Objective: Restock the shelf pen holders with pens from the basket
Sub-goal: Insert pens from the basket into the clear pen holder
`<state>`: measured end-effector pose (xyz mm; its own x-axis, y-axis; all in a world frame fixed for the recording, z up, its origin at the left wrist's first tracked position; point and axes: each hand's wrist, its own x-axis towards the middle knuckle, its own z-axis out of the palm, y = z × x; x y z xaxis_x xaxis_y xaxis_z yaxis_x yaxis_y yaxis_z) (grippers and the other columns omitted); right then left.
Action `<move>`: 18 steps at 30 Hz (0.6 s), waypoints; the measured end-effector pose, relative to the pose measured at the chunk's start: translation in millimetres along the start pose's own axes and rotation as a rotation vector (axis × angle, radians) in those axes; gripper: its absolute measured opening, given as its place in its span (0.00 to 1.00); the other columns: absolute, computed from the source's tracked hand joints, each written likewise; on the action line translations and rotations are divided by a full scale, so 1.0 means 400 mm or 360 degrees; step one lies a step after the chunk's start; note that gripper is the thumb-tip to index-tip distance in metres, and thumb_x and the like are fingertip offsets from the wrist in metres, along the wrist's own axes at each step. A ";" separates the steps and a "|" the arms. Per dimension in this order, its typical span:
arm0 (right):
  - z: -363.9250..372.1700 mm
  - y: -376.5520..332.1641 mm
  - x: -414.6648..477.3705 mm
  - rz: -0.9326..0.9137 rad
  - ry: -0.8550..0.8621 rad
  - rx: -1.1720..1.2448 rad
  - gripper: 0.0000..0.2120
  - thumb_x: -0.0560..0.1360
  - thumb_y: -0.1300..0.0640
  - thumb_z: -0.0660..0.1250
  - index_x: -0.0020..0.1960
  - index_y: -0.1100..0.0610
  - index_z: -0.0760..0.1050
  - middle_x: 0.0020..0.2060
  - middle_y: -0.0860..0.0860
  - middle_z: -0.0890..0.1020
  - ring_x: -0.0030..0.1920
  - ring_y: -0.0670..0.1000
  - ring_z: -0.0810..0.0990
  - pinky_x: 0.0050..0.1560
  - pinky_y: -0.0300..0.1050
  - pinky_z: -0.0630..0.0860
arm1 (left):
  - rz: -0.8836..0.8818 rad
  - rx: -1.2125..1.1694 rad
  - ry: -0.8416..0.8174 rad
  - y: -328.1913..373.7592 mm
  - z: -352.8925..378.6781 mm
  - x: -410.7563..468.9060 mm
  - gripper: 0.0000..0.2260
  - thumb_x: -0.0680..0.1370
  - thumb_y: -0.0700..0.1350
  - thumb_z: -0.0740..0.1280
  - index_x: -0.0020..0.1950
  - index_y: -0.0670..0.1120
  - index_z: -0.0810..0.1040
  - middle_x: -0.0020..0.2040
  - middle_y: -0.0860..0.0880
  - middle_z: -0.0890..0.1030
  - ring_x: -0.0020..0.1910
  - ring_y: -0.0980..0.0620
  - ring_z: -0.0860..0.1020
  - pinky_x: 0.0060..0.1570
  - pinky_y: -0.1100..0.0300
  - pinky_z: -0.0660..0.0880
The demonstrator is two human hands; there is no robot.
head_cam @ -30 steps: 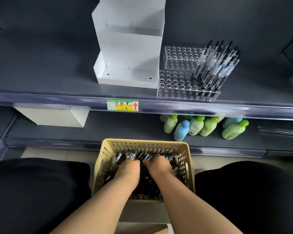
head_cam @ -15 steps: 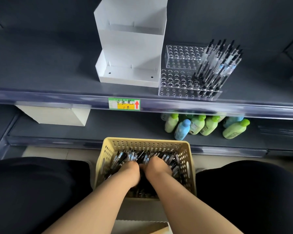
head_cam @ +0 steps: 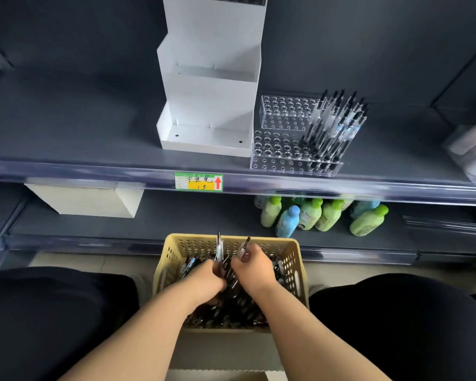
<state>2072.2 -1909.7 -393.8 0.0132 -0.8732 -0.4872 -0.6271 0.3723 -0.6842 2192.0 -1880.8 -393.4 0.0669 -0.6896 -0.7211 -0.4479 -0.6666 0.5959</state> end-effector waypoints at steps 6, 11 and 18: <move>-0.091 -0.069 -0.038 -0.0348 0.0289 0.0034 0.04 0.76 0.54 0.61 0.47 0.55 0.68 0.39 0.51 0.78 0.38 0.52 0.76 0.41 0.46 0.73 | 0.0372 -0.0110 0.0316 0.083 -0.009 -0.034 0.02 0.76 0.48 0.65 0.48 0.55 0.74 0.46 0.52 0.80 0.47 0.51 0.79 0.51 0.49 0.78; -0.250 -0.181 -0.052 -0.0748 0.0622 0.0148 0.09 0.77 0.52 0.63 0.43 0.57 0.70 0.32 0.49 0.76 0.32 0.47 0.72 0.35 0.41 0.68 | 0.0931 0.0081 0.0589 0.241 -0.039 -0.118 0.11 0.76 0.46 0.67 0.56 0.54 0.70 0.45 0.56 0.79 0.43 0.61 0.77 0.38 0.66 0.72; -0.526 -0.344 -0.053 -0.1184 0.0831 0.0533 0.10 0.77 0.58 0.62 0.47 0.43 0.66 0.39 0.50 0.81 0.35 0.51 0.81 0.35 0.47 0.74 | 0.1358 0.0291 0.0600 0.459 -0.131 -0.187 0.13 0.78 0.46 0.65 0.59 0.57 0.68 0.47 0.58 0.78 0.43 0.58 0.79 0.42 0.63 0.75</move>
<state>1994.3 -2008.4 -175.1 -0.0808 -0.9214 0.3801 -0.3427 -0.3324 -0.8787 2151.6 -1966.4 -211.5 -0.0780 -0.9906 0.1125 -0.6092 0.1367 0.7811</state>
